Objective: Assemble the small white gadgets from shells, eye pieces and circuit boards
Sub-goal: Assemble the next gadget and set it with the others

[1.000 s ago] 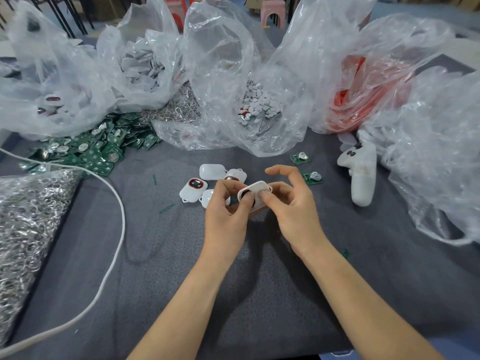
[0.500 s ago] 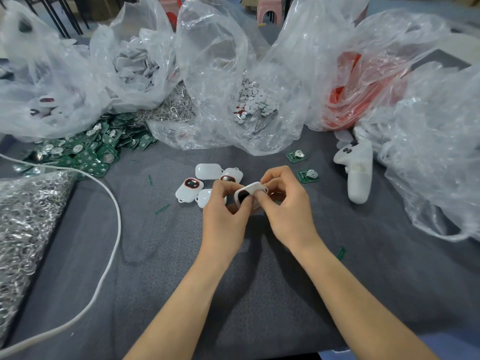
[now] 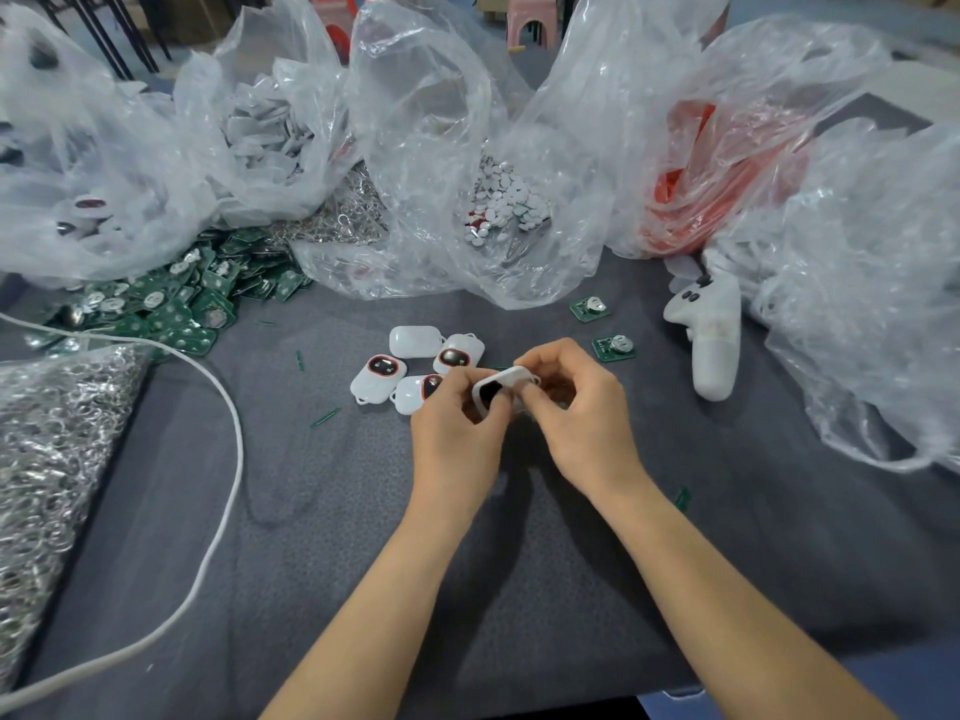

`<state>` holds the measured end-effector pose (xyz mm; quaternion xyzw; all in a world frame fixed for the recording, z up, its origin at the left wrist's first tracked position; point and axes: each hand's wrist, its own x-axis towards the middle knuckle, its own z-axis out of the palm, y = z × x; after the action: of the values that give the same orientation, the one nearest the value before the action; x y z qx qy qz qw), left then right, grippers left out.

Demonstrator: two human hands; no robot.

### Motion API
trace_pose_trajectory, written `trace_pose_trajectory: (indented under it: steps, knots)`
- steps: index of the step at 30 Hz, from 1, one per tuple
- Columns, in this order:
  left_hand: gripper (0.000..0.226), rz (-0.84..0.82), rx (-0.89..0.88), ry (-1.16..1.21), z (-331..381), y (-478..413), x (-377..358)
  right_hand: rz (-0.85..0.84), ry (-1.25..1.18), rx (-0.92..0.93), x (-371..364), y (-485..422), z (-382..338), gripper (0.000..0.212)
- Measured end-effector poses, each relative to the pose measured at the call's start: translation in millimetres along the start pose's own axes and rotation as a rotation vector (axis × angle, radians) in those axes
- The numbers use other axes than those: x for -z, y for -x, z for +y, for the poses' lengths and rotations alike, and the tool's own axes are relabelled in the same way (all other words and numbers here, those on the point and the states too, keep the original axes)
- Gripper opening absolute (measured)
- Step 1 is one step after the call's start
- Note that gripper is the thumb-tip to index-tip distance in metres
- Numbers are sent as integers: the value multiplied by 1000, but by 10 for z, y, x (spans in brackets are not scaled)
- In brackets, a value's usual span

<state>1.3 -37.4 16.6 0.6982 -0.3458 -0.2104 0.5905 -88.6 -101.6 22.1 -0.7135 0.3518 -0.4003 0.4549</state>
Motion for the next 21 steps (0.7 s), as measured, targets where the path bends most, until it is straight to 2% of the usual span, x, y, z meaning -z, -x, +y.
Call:
trace_pose_trajectory:
  steps: [7, 10, 15, 21]
  knots:
    - [27, -40, -72, 20, 37, 18, 36, -54, -98, -52, 51, -22, 11, 29]
    - [29, -37, -128, -68, 16, 33, 17, -32, -107, -79, 57, -29, 29, 31]
    - [25, 14, -105, -59, -7, 58, -14, -14, -150, -116, 69, -53, 38, 33]
    - [18, 5, -100, -65, -14, 71, -18, -12, -5, -127, 60, -70, 85, 30]
